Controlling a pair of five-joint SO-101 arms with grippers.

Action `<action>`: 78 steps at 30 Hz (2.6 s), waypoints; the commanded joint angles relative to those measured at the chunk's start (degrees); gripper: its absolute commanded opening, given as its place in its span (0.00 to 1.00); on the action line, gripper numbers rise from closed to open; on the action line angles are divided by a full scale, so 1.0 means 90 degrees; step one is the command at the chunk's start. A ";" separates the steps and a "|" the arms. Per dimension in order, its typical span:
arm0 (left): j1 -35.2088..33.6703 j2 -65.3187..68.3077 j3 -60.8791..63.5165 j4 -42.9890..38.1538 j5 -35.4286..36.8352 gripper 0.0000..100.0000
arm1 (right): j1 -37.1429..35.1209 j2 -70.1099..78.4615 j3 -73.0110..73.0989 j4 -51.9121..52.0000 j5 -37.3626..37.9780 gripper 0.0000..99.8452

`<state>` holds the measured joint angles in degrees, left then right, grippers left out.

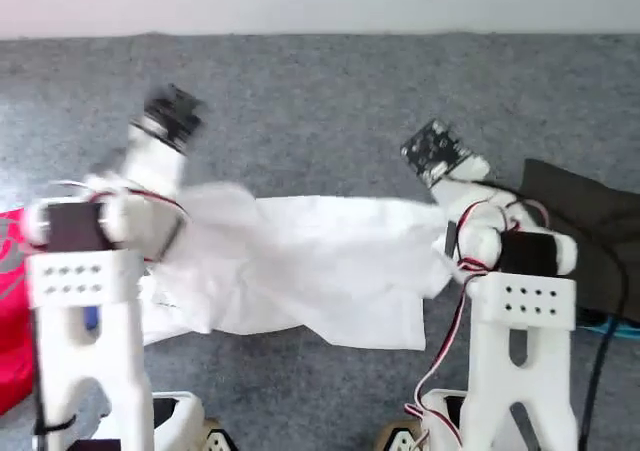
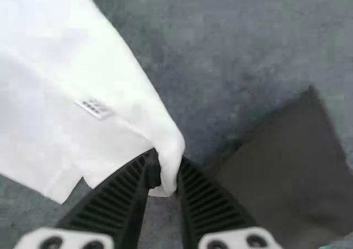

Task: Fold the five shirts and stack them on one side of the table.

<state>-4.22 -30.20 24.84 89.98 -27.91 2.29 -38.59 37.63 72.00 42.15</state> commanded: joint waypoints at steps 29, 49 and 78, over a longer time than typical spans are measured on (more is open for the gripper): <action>-0.0508 0.1993 -0.1089 0.0381 -0.0117 0.16 | 0.1158 -0.0093 0.1084 -0.0249 0.0615 0.01; 0.0117 0.2813 -0.1402 0.1172 -0.0098 0.16 | 0.1167 -0.0151 0.1504 -0.0269 0.0733 0.01; 0.0156 0.2891 -0.0161 -0.0254 0.0107 0.16 | 0.1372 -0.0103 0.1504 -0.0288 0.0733 0.01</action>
<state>-2.11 -3.91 25.89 88.22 -27.65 14.15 -38.68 51.34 70.24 48.22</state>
